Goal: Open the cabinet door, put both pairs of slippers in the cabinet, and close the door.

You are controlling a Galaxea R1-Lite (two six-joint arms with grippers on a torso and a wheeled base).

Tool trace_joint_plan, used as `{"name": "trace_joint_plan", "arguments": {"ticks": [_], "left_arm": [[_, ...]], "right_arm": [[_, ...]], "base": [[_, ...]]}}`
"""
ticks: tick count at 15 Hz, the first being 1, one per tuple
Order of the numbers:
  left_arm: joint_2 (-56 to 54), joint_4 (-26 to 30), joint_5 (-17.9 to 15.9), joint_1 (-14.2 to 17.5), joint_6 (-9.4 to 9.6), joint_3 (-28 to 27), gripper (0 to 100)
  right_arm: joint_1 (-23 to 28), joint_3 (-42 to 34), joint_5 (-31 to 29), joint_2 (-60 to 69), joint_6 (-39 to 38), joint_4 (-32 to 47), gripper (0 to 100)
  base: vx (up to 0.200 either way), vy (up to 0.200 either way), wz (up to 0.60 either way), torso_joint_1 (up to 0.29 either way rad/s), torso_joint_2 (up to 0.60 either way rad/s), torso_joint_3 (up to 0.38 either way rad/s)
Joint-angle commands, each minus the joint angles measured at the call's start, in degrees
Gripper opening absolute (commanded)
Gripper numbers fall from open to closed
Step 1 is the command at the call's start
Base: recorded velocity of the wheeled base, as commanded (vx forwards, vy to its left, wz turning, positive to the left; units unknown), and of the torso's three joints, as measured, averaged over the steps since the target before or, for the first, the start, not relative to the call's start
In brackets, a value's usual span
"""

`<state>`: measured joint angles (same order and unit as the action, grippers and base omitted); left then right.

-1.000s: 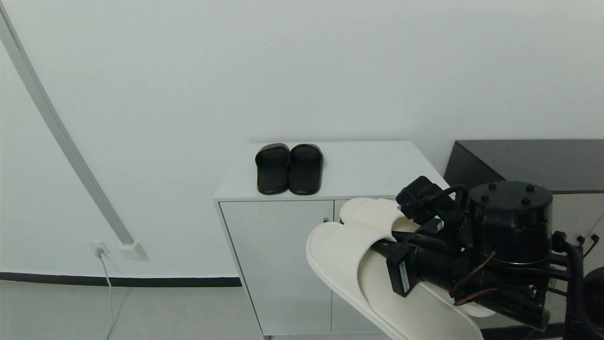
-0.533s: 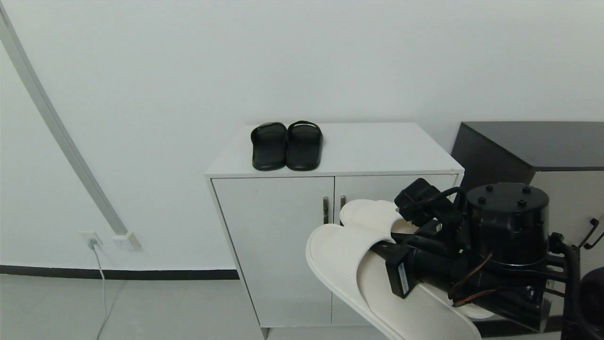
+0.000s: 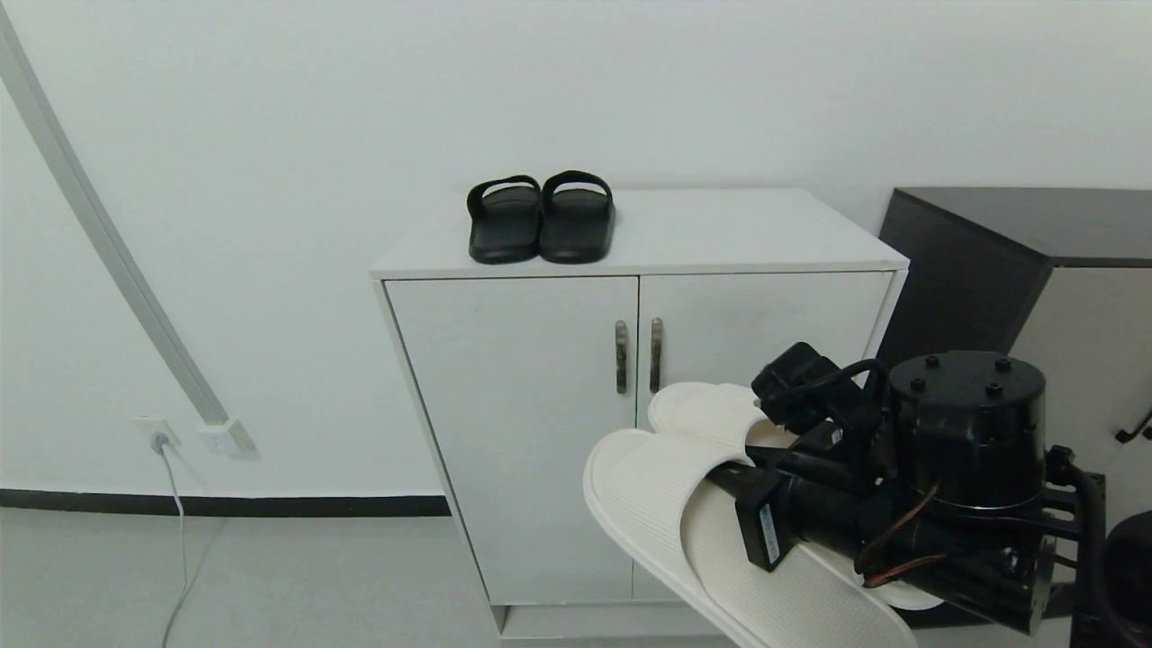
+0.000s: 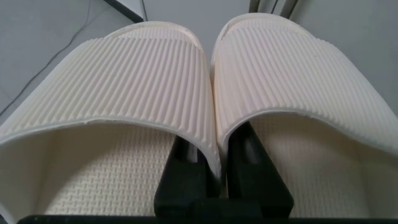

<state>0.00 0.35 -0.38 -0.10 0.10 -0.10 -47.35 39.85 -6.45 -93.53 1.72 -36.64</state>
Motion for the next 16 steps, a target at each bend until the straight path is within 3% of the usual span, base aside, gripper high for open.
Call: {"name": "trace_joint_plan", "arguments": {"ticks": [1, 12, 16], "left_arm": [[0.1, 0.0, 0.0, 0.0, -0.01, 0.0, 100], [0.0, 0.0, 0.0, 0.0, -0.01, 0.0, 100], [0.0, 0.0, 0.0, 0.0, -0.01, 0.0, 100]], "right_arm": [[0.0, 0.0, 0.0, -0.1, 0.0, 0.0, 0], [0.0, -0.7, 0.0, 0.3, 0.0, 0.0, 0], [0.0, -0.8, 0.0, 0.2, 0.0, 0.0, 0]], "base": [[0.000, 0.000, 0.00, -0.139, 0.47, 0.325], [0.000, 0.000, 0.00, -0.084, 0.45, 0.366], [0.000, 0.000, 0.00, -0.001, 0.05, 0.042]]}}
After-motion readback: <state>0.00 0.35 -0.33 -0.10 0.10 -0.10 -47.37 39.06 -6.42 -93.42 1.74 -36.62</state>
